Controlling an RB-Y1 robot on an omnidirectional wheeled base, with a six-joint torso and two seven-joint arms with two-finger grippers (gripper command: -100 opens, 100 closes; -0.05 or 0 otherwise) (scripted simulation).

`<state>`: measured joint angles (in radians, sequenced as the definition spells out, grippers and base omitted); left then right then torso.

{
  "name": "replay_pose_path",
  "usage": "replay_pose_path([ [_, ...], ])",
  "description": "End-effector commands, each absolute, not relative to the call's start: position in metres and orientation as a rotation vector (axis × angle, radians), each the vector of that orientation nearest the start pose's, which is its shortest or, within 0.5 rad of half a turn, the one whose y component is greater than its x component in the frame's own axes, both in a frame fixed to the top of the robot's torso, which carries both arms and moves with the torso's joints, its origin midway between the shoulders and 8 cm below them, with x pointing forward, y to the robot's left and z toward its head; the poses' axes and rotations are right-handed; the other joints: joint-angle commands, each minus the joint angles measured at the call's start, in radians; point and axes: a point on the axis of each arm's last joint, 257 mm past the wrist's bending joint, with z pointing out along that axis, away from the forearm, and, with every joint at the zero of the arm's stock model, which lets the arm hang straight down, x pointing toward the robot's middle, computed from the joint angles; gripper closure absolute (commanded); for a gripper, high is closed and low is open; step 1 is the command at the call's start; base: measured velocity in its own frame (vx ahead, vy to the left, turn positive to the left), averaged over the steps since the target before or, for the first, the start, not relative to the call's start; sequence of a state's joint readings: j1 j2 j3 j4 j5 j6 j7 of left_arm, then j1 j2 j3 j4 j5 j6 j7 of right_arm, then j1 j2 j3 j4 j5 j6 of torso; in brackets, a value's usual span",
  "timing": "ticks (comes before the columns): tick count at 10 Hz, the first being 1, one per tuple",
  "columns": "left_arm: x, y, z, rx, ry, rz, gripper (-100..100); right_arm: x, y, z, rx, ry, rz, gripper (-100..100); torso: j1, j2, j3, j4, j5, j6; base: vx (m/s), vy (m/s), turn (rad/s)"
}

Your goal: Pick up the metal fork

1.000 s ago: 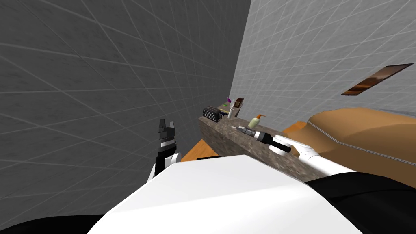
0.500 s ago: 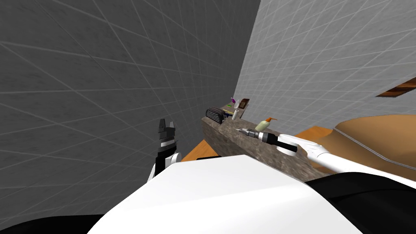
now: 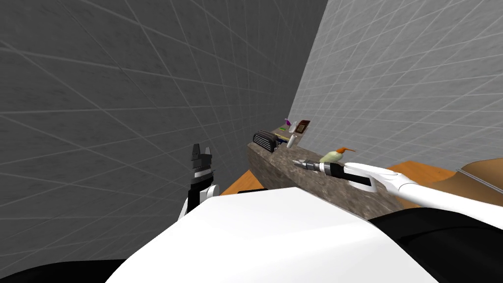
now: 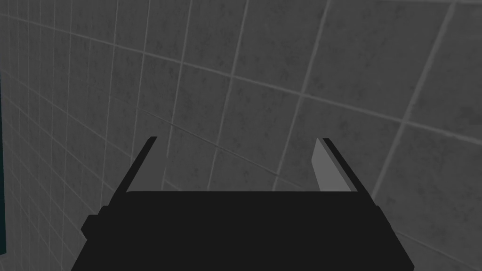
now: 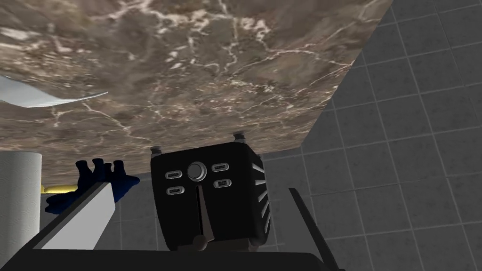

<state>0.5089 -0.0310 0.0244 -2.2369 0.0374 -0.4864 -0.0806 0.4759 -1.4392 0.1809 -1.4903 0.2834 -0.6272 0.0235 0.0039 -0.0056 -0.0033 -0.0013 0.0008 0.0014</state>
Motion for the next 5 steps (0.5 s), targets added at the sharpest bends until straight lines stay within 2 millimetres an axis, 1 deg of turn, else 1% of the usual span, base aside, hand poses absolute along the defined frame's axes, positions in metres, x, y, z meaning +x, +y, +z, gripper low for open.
replay_pose_path([
  [1,0.350,0.299,0.000,-0.722,0.626,-1.207,0,0.336,-0.482,-0.268,-0.357,2.225,0.387,-100,0.000,0.000,0.000,0.000,0.000,0.000,0.044,0.016,-0.007],
  [2,0.350,0.299,0.000,-0.722,0.626,-1.207,0,0.321,-0.504,-0.280,-0.396,2.294,0.325,-100,-0.002,0.003,0.001,0.001,0.000,0.000,0.050,0.029,0.117],
  [3,0.350,0.299,0.000,-0.722,0.626,-1.207,0,0.303,-0.523,-0.291,-0.432,2.359,0.273,-100,-0.001,0.003,0.002,0.001,0.000,0.000,0.103,0.041,0.182],
  [4,0.350,0.299,0.000,-0.722,0.626,-1.207,0,0.304,-0.525,-0.290,-0.435,2.362,0.266,-100,-0.001,0.000,0.000,0.000,0.000,0.000,0.097,0.030,0.053],
  [5,0.350,0.299,0.000,-0.722,0.626,-1.207,0,0.304,-0.525,-0.290,-0.435,2.362,0.266,-100,-0.001,0.000,0.000,0.000,0.000,0.000,0.046,0.018,-0.018],
])
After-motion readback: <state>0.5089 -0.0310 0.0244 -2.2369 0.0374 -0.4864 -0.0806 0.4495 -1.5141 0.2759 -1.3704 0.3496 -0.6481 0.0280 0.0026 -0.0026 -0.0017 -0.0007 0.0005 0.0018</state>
